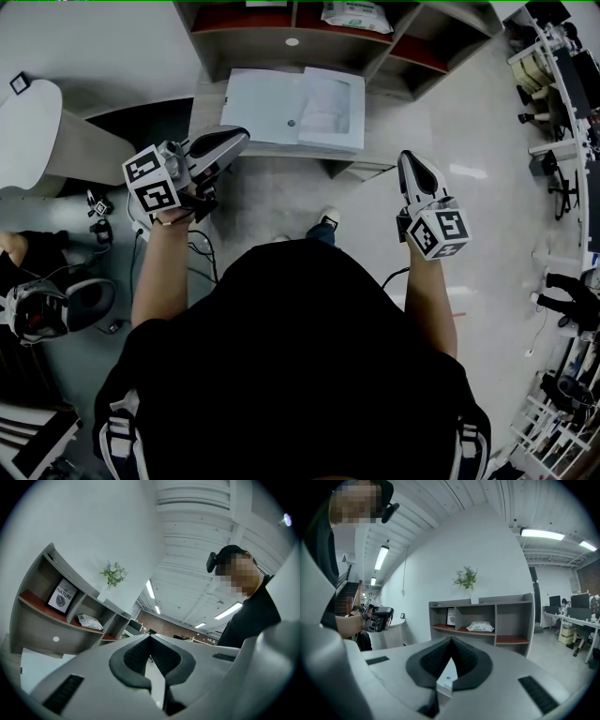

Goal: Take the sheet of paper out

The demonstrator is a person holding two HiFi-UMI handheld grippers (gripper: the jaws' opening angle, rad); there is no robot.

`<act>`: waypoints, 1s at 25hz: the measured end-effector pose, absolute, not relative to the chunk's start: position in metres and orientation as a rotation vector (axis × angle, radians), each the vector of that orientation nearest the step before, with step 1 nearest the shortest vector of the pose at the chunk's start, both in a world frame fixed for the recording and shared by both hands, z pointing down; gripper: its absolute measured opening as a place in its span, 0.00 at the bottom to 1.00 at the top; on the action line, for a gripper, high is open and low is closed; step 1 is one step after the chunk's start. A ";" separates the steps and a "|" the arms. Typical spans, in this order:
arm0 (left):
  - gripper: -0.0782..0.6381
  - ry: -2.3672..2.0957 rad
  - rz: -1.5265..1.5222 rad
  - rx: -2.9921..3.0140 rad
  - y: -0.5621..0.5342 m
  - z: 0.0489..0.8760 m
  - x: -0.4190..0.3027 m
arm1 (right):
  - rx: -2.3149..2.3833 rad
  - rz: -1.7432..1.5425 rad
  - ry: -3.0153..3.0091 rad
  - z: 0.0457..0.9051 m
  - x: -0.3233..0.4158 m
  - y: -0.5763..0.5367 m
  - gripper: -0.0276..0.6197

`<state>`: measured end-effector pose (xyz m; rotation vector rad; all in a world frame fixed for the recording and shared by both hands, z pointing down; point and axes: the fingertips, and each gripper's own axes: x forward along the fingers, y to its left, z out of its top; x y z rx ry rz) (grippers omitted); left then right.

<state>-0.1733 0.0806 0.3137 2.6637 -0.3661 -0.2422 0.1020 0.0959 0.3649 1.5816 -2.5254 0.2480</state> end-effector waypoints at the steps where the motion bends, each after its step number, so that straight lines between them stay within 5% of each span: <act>1: 0.14 -0.373 -0.246 2.664 0.085 0.313 -0.177 | 1.580 0.248 -2.525 0.364 0.099 0.099 0.06; 25: 0.14 -0.480 -0.180 2.675 0.064 0.323 -0.161 | 1.547 0.283 -2.530 0.374 0.122 0.073 0.06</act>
